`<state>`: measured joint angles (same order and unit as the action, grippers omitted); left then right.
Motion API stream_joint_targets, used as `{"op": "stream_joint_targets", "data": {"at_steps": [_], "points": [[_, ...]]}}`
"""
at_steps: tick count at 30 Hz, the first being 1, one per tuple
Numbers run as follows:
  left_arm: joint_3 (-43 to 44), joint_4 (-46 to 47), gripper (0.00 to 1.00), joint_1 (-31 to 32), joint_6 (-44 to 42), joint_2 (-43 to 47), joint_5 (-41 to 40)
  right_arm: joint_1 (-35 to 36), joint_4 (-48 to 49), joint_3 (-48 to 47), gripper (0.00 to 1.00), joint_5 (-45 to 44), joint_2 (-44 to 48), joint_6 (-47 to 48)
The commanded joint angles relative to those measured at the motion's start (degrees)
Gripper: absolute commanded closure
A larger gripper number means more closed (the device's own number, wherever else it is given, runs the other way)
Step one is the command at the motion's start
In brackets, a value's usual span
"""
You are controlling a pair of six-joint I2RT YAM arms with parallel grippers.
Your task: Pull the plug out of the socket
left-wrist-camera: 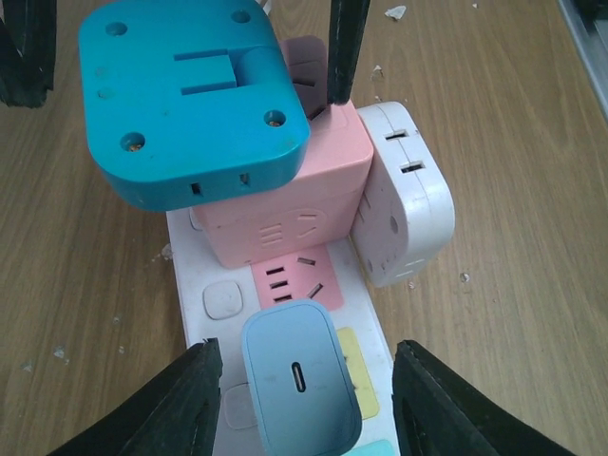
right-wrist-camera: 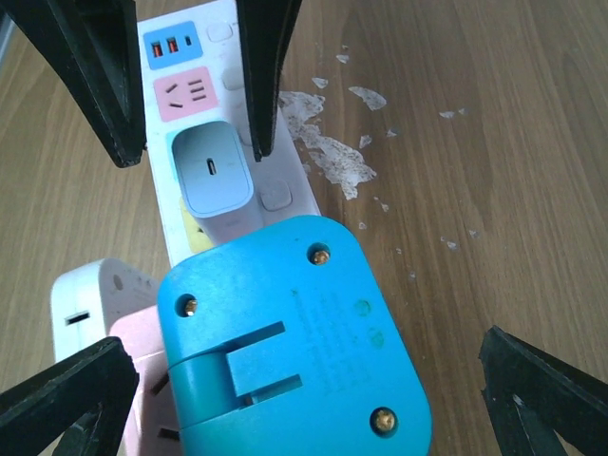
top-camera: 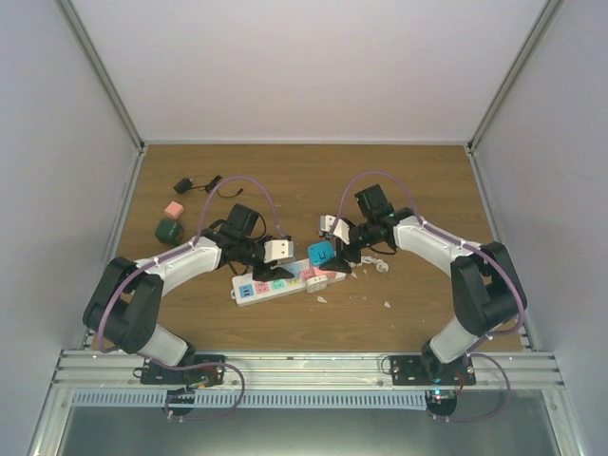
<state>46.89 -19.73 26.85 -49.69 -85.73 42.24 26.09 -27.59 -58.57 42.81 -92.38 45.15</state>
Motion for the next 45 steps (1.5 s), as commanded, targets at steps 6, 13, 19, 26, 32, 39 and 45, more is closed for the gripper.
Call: {"op": "stream_joint_targets", "data": {"at_steps": [6,13,19,26,32,39,45], "points": [[-0.75,2.82,0.57,0.7,-0.03,-1.23,-2.06,0.54,1.8,-0.41,0.0,-1.02,-2.85,0.06],[-1.23,3.49,0.58,1.56,0.13,-1.03,-5.61,0.56,1.05,-0.26,0.0,-1.9,-3.5,0.29],[-1.38,4.78,0.59,2.79,2.94,-3.18,-9.18,0.55,1.36,-0.07,0.0,-2.57,-4.1,0.04],[-0.5,4.66,0.59,4.5,10.5,-3.29,-14.2,0.6,2.93,0.63,0.0,-3.86,-3.86,-1.38],[-1.79,2.77,0.55,7.07,14.76,-1.06,-21.36,0.57,3.87,1.25,0.0,-5.25,-3.63,-2.31],[-1.55,-1.2,0.49,9.18,18.87,0.26,-24.18,0.54,3.96,1.34,0.0,-5.58,-3.52,-2.69],[-1.63,-1.99,0.48,10.94,21.61,0.87,-25.77,0.55,4.17,1.39,0.0,-5.72,-3.62,-2.87]]}}
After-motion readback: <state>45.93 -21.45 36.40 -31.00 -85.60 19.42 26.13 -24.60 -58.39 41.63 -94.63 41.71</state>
